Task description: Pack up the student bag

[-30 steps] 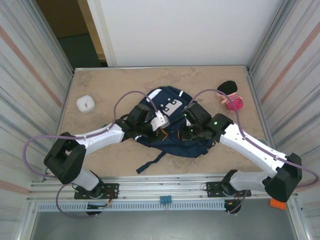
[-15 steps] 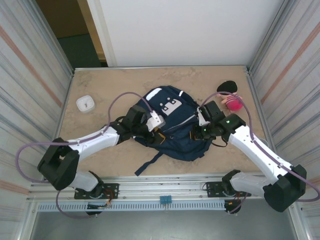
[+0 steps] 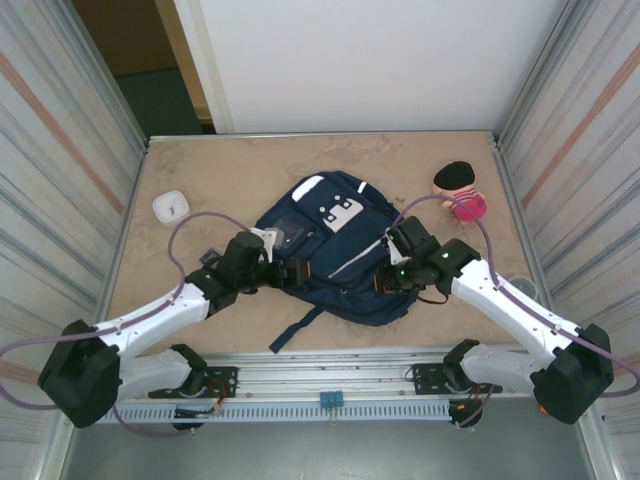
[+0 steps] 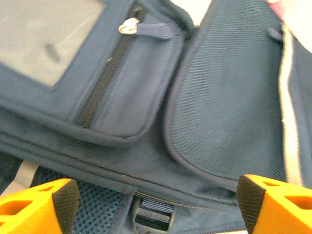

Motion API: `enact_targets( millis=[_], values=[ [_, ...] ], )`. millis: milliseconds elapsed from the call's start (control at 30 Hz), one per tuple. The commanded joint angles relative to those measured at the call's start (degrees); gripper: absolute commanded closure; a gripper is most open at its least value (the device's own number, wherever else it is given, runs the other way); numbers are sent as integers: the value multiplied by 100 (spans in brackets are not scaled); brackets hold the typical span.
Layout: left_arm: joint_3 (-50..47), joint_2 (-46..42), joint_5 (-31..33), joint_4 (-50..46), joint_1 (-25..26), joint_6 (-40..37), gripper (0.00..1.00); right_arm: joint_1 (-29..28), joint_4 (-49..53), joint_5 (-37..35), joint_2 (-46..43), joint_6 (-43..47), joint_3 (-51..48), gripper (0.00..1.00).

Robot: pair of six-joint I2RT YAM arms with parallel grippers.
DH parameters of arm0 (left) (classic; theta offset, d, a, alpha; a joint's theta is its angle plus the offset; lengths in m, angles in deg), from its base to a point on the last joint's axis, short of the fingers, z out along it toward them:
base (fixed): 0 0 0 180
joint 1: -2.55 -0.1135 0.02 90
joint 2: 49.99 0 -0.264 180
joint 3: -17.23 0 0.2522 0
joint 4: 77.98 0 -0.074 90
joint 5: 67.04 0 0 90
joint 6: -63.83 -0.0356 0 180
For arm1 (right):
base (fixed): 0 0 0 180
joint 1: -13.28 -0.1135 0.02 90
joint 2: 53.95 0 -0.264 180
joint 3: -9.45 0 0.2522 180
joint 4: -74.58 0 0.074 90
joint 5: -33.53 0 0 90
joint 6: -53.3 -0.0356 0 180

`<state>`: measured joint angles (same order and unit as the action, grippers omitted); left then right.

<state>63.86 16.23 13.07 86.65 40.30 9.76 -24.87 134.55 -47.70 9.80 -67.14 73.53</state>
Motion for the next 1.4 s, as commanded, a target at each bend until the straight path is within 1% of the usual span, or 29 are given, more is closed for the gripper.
enact_targets(
  millis=[0,100,200,333,400,467,533,600,667,767,900,1033,1133,1233,1300,1367],
  values=[
    [-116,464,124,381,-179,934,14,-342,-379,-143,-95,-373,-113,100],
    [-20,1164,-57,1097,-396,1005,14,-699,-753,-208,-47,-676,-271,100],
    [446,1921,-372,1540,-653,879,14,-1113,-1141,-338,135,-967,-334,100],
    [1287,2801,-728,1814,-985,714,14,-1561,-1762,-514,558,-1254,-272,100],
    [1619,2980,-946,1865,-1162,710,14,-1674,-2048,-589,798,-1348,-200,100],
    [1851,2864,-904,1649,-1240,594,15,-1721,-2219,-619,1032,-1360,-69,100],
    [1919,2512,-783,1209,-1246,458,14,-1726,-2212,-694,1218,-1330,101,100],
    [1785,2118,-820,834,-1253,469,14,-1715,-2180,-728,1327,-1265,213,100],
    [1451,1660,-904,620,-1228,699,14,-1692,-2161,-729,1379,-1215,260,100],
    [670,957,-1068,642,-1096,1340,16,-1648,-2206,-669,1432,-1200,259,100],
    [-51,293,-1012,831,-640,2190,19,-1630,-2274,-567,1487,-1171,273,100],
    [-198,265,-954,1290,-186,2711,23,-1632,-2314,-500,1491,-1148,279,100],
    [-104,590,-1002,1621,70,2893,26,-1634,-2336,-454,1483,-1131,275,100],
    [-120,916,-955,2211,254,3139,37,-1643,-2345,-405,1477,-1099,268,100],
    [-78,1092,-944,2484,292,3208,51,-1643,-2276,-414,1441,-1073,267,100],
    [32,1189,-946,2349,285,3064,64,-1613,-2126,-479,1361,-1035,263,100]
  ],
)
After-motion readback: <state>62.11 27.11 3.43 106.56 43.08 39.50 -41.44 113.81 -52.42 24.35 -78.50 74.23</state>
